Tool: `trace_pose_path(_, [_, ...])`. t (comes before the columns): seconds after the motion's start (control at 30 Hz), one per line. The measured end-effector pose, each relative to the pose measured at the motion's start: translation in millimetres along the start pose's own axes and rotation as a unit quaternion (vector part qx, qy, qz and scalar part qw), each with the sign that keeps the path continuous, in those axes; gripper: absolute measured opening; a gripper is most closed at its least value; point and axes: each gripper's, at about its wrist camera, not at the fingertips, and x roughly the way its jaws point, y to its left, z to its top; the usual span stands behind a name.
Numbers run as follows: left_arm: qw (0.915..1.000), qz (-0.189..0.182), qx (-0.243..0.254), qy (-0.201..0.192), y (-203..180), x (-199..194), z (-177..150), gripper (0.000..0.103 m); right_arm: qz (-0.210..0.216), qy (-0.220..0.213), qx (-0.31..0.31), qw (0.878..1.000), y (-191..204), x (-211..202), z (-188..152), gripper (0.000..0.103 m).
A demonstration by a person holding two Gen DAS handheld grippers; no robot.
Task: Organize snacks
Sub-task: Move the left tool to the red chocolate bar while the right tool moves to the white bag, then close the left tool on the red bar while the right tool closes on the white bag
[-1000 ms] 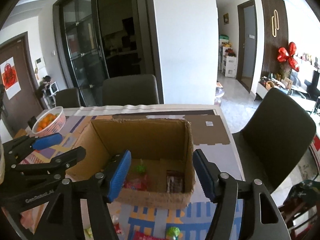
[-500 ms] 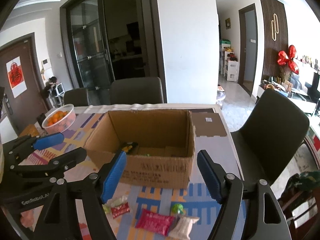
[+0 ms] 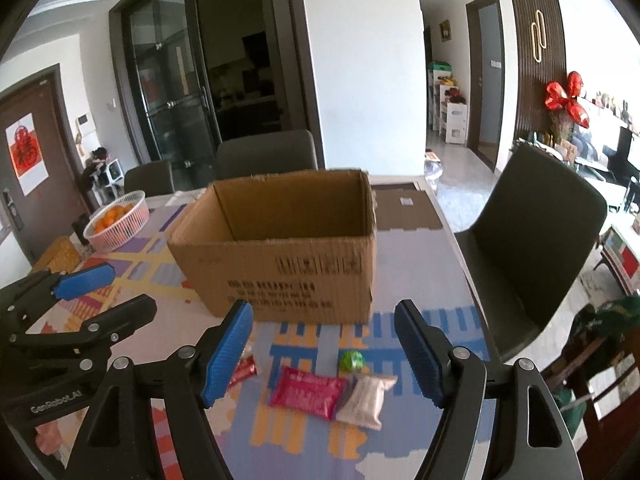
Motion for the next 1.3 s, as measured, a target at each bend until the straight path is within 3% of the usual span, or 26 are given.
trace_pose_path(0.4, [0.9986,-0.007,-0.01,0.051,-4.1,27.5,-35.1,0.064,-0.015,0.054,0.02,0.998,-6.3,19.7,-39.3,0.074])
trace_pose_path(0.97, [0.9929,-0.035,0.018,0.112,-4.6,93.6,-63.9,0.063,-0.043,0.123,0.025,0.991,-14.4,66.9,-74.6,0.074])
trace_pose_path(1.3, [0.9882,-0.038,0.056,0.137,-11.1,133.7,-69.2,0.047,-0.07,0.138,0.041,0.987,-26.4,89.6,-81.8,0.074])
